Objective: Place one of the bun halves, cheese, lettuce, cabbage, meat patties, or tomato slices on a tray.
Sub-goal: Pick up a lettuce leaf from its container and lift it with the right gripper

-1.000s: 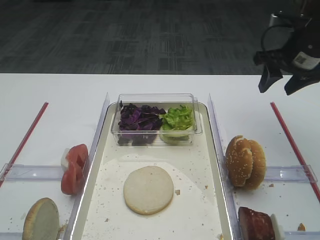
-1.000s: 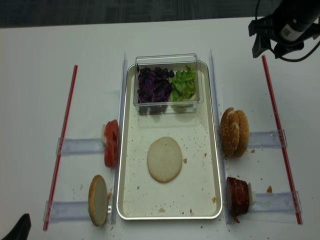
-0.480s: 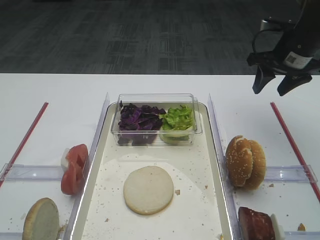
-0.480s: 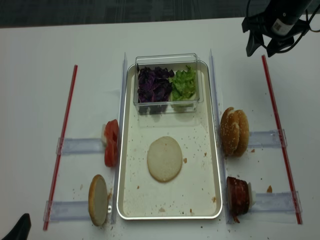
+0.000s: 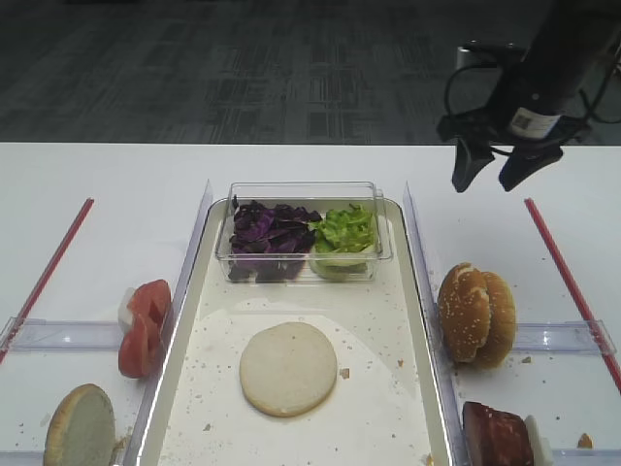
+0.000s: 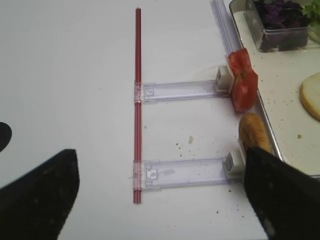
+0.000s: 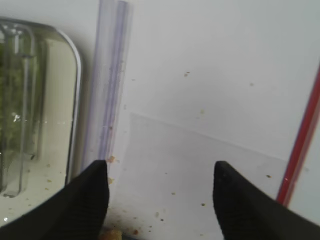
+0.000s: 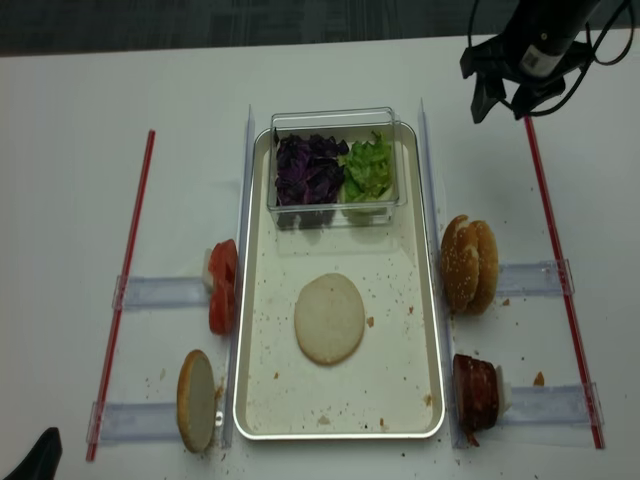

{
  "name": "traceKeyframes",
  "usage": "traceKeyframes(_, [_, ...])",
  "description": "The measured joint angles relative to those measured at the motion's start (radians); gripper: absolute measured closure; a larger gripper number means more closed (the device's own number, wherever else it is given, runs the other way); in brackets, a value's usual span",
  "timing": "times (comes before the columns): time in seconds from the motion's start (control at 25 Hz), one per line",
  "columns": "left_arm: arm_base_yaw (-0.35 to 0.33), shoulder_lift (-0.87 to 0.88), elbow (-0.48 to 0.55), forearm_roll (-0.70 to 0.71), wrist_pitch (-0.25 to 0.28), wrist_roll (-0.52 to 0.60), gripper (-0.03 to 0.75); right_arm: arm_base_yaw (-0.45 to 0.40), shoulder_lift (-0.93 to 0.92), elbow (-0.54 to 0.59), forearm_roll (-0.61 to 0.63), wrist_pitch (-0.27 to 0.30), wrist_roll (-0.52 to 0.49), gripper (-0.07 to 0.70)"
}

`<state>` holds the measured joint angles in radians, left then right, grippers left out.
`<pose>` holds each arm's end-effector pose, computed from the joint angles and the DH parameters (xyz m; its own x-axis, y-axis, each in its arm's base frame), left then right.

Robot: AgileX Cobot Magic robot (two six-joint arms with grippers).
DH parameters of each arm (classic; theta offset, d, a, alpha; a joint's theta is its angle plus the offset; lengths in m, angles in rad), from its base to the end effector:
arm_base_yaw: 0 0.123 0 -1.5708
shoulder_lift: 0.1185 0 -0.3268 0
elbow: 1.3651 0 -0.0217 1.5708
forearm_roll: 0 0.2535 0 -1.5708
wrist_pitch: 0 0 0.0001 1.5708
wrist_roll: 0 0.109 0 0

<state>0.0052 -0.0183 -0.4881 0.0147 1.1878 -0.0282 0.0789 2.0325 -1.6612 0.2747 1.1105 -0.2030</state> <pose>-0.0369 0.0013 0.2544 -0.5593 -0.0256 -0.8286 -0.0292 0.9995 -0.0112 0.4451 0.0618 0.2423 -0.9660 -0.1526 -0.2085 -0.1989 0.9543 0.2229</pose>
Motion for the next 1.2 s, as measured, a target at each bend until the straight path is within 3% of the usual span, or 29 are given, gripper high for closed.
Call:
traceKeyframes(0.76, [0.000, 0.000, 0.004, 0.000, 0.000, 0.000, 0.100, 0.360, 0.000, -0.054, -0.028, 0.007, 0.006, 0.151])
traceKeyframes(1.2, [0.000, 0.000, 0.004, 0.000, 0.000, 0.000, 0.100, 0.392, 0.020, -0.070, -0.033, -0.004, -0.008, 0.151])
